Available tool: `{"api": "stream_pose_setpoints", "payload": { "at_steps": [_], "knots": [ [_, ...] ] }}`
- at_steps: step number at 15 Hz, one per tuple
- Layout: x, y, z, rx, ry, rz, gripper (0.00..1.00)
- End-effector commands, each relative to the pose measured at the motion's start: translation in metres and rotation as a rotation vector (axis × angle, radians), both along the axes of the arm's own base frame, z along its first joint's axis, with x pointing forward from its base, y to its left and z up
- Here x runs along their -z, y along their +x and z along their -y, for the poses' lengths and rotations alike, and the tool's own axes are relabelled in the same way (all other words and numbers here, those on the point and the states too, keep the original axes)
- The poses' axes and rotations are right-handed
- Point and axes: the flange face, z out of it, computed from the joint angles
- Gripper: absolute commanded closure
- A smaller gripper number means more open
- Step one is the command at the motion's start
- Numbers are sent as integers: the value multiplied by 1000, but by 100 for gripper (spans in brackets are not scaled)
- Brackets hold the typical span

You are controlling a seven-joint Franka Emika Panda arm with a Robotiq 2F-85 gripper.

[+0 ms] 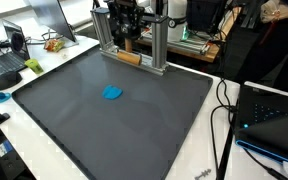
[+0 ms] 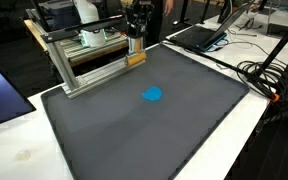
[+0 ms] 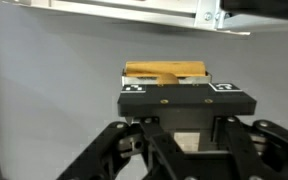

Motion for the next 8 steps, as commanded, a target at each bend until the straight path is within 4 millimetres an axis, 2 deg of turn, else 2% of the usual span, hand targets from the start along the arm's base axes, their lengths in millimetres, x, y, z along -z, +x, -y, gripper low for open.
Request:
{"api": "stream_pose_setpoints", "payload": {
  "at_steps": [1,2,3,5,8],
  "knots": [
    [-43,-36,-1,13,-28,78,78],
    [-49,-39,-1,16,-33,99,78],
    [-34,-20,-2,5,-3,59,53],
    [-45,-30,-2,7,-5,84,53],
    [-45,-34,-1,8,-7,84,53]
  ]
}}
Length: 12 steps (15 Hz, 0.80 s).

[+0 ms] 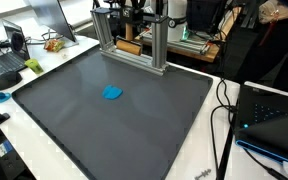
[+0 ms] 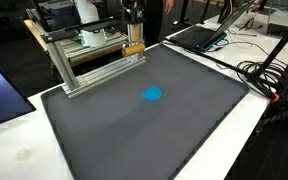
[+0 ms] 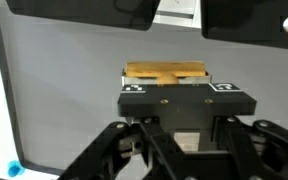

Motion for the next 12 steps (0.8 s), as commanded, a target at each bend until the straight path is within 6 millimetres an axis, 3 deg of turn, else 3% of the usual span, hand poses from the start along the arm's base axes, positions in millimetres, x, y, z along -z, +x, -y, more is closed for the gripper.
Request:
{"api": "stream_pose_setpoints", "payload": {
  "at_steps": [1,12],
  "knots": [
    [0,0,0,0,0,-2,78],
    [3,-55,20,50,42,5,78]
  ]
}}
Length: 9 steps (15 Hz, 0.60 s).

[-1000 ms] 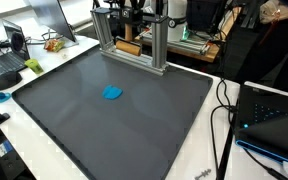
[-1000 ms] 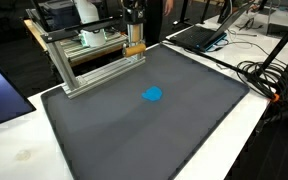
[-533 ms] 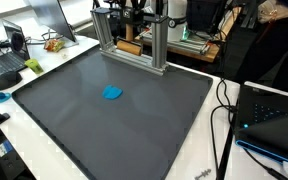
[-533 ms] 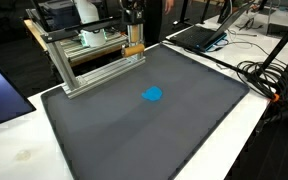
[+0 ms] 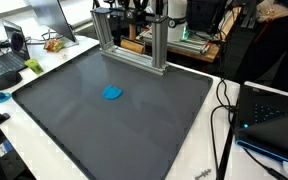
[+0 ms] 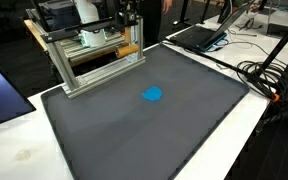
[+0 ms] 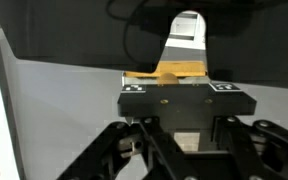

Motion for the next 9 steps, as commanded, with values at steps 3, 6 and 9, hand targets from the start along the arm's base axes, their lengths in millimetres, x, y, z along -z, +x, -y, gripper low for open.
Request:
{"api": "stream_pose_setpoints", "payload": {
  "at_steps": [3,6,9],
  "knots": [
    [-27,-33,4,37,69,80,78],
    [-38,-38,3,68,120,95,78],
    [-39,-39,4,89,135,97,78]
  ]
}}
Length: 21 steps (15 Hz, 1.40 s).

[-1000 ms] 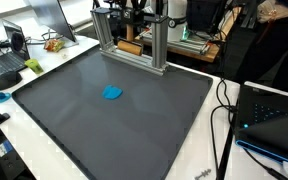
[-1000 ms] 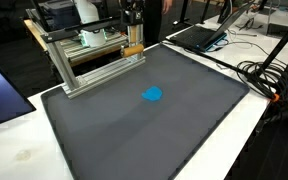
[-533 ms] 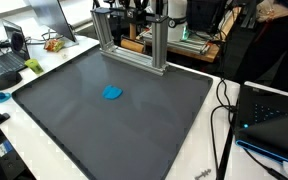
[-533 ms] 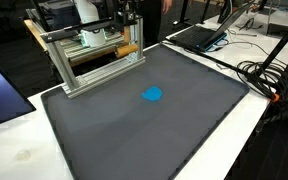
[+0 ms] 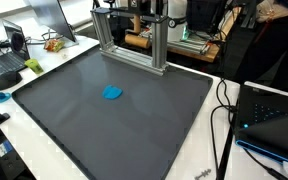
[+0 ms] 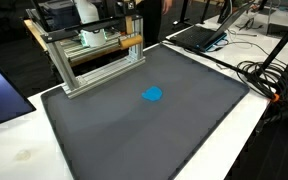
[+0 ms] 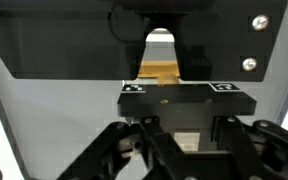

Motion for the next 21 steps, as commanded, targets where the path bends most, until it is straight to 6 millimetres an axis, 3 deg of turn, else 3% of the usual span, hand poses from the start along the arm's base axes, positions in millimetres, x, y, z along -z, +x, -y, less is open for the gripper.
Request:
{"api": "stream_pose_setpoints", "payload": {
  "at_steps": [1,11,21],
  "knots": [
    [-5,-10,3,23,27,5,78],
    [27,-24,18,55,10,-64,78],
    [31,-37,13,46,-3,-138,78]
  ]
}}
